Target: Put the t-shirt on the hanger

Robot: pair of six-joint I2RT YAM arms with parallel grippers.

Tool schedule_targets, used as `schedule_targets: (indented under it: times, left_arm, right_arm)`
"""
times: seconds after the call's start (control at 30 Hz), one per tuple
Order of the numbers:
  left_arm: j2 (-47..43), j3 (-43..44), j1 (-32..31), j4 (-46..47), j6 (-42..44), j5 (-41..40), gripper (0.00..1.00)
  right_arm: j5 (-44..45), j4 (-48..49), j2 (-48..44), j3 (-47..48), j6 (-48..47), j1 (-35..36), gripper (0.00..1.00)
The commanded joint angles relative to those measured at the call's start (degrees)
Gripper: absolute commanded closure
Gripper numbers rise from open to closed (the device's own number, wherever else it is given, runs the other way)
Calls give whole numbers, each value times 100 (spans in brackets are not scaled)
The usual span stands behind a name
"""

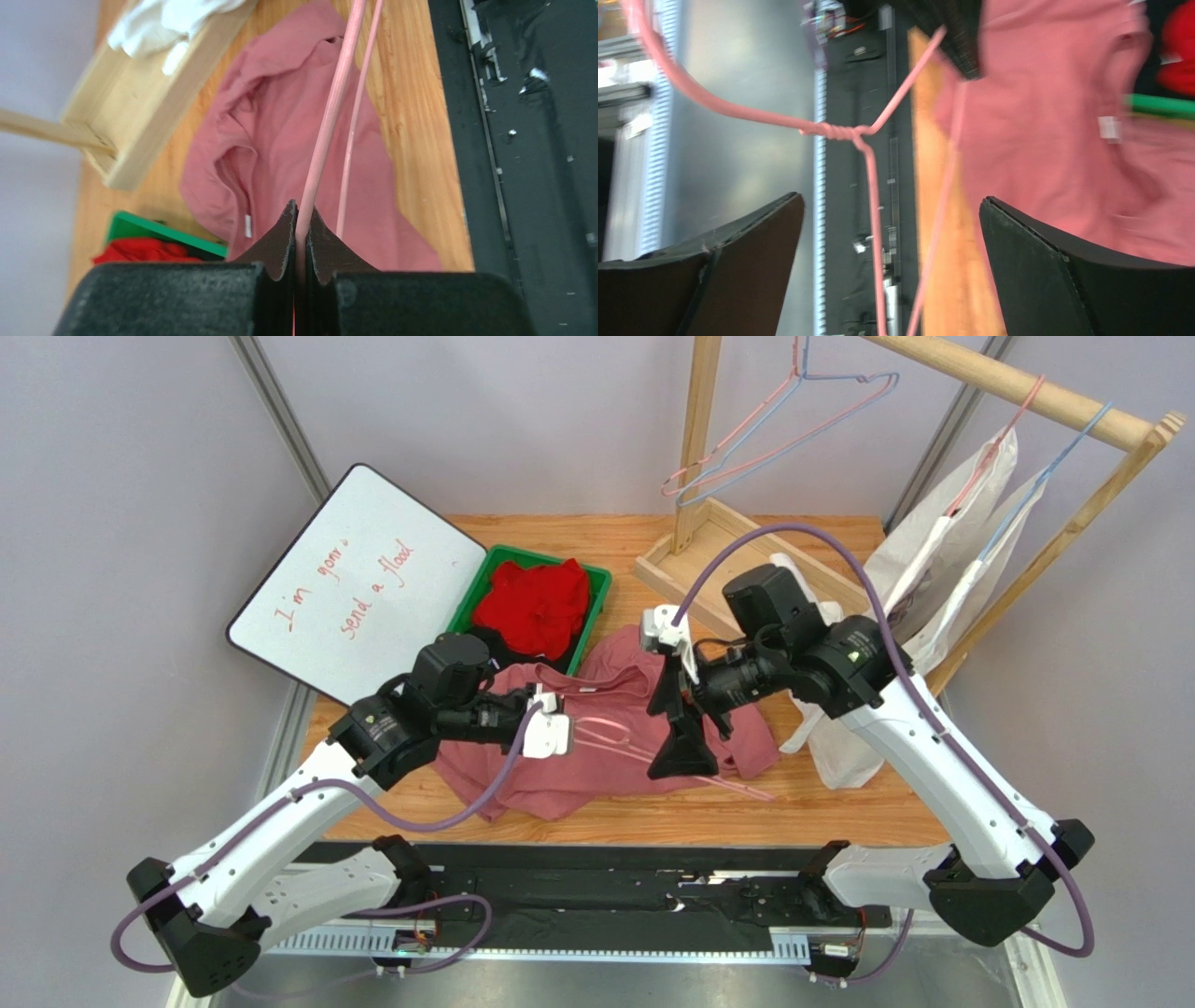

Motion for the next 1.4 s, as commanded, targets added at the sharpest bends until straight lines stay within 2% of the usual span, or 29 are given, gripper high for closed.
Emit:
schedule_targets:
  times: [0.0,0.03,0.17,0.3,0.43,0.53,0.57,0.73,0.8,0.83,0.93,0.97,1.0,1.03,1.07,1.17,1.27,1.3,1.37]
  left_arm:
    - [54,146,87,86,-1531,-71,100]
    - [36,102,201,270,-2030,-79,100]
    - [229,242,492,324,-2805,130,100]
    - [414,400,589,332,-3177,614,100]
    - [458,444,589,403,-3379,500,100]
    - [528,479,598,421,-3520,571,100]
    - [546,497,606,421,-3546,597,100]
    - [748,567,764,526,-3818,694,100]
    - [835,593,826,622,-3862,738,100]
    - [862,602,826,640,-3880,746,100]
    - [1011,664,870,702,-3942,790,100]
    - [1055,699,888,702,-3968,799,100]
    - [1160,743,931,693,-3994,825,97]
    - [1205,760,975,719,-4047,843,80]
    - [1240,769,1019,754,-4178,852,69]
    - [1311,769,1326,825,-4258,878,42]
    - [1284,752,1906,843,-4249,870,32]
    - [1241,769,2229,834,-4171,870,32]
    - [1214,822,2460,651,-3917,756,30]
  right_arm:
    - [980,602,-196,489,90,-85,0]
    - [989,673,-205,507,142,-85,0]
    - [743,831,-126,551,160,-85,1]
    - [1191,1376,-74,349,652,-85,0]
    - [1210,1763,137,384,452,-85,1]
    - [1165,1921,216,340,4,-76,11]
    - [1157,1861,278,357,-146,-76,16]
    - [990,1220,392,472,-841,-68,29]
    - [1068,1183,349,305,-1034,-50,38]
    - [1130,1201,322,253,-1087,-50,47]
    - [1341,1332,304,120,-1149,-50,60]
    - [1385,1376,304,85,-1141,-41,71]
    - [1455,1411,313,41,-1193,-41,78]
    - [1490,1507,331,15,-1219,-50,90]
    - [1543,1552,348,-11,-1211,-50,100]
    - [1596,1789,383,-117,-1237,-234,100]
    - [1552,1983,427,-187,-1439,-646,100]
    - [1413,2009,462,-187,-1535,-917,100]
    - [1280,2018,594,-126,-1834,-1200,100]
